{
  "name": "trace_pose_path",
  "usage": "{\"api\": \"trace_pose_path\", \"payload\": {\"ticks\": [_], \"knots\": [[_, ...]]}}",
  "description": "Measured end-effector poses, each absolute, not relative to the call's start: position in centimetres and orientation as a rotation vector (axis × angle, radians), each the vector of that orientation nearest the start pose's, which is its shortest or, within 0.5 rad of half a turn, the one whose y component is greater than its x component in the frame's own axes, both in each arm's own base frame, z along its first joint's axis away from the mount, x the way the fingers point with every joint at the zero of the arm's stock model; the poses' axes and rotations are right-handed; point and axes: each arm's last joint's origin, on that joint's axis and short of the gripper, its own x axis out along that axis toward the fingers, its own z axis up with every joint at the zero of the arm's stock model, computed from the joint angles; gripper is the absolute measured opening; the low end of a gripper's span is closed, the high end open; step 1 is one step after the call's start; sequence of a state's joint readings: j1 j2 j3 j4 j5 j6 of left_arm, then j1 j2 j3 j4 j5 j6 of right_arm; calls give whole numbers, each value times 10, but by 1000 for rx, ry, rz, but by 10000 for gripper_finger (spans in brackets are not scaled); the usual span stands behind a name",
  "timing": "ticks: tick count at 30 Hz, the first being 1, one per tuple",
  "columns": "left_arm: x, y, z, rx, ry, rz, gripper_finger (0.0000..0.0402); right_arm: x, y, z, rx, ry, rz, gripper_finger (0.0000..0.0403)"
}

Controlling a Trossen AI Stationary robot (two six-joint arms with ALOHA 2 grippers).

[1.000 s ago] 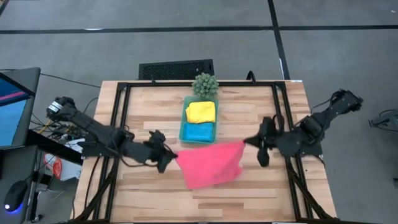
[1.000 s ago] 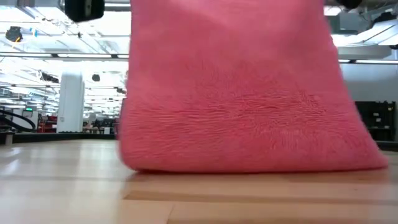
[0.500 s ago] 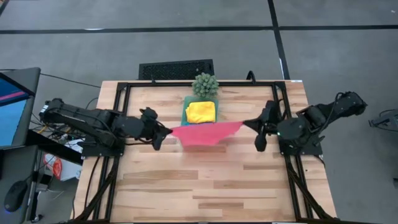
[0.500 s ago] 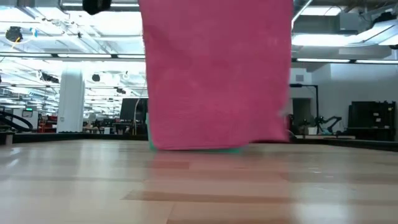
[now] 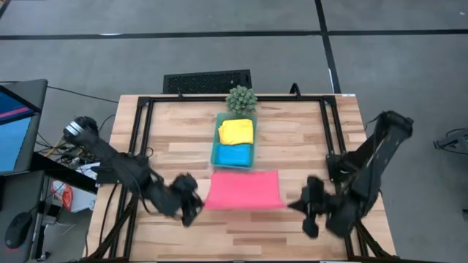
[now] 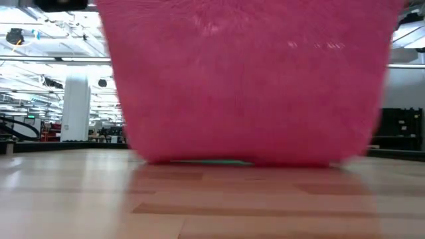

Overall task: Fold microfiber towels
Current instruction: Fold the pink micro fiber cloth

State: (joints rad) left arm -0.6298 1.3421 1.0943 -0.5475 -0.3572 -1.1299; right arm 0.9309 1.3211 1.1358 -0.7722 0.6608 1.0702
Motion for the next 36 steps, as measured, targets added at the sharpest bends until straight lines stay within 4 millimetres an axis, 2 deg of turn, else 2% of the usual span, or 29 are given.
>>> {"api": "trace_pose_path", "payload": {"ticks": [7,11,15,22,30,36], "knots": [[247,-212,242,-775,867,81,0,172,261,241,454,756,-134,2],[254,-223,224,-761,888,89,0,176,271,220,496,795,-186,4],[260,-214,215,-733,914,155,0,186,261,212,483,869,-250,4],[270,-190,214,-642,915,223,0,209,227,210,359,946,-364,5],[273,-172,208,-546,971,291,0,233,199,207,279,1008,-403,5],[276,-163,207,-489,971,322,0,240,188,206,255,1070,-389,6]]}}
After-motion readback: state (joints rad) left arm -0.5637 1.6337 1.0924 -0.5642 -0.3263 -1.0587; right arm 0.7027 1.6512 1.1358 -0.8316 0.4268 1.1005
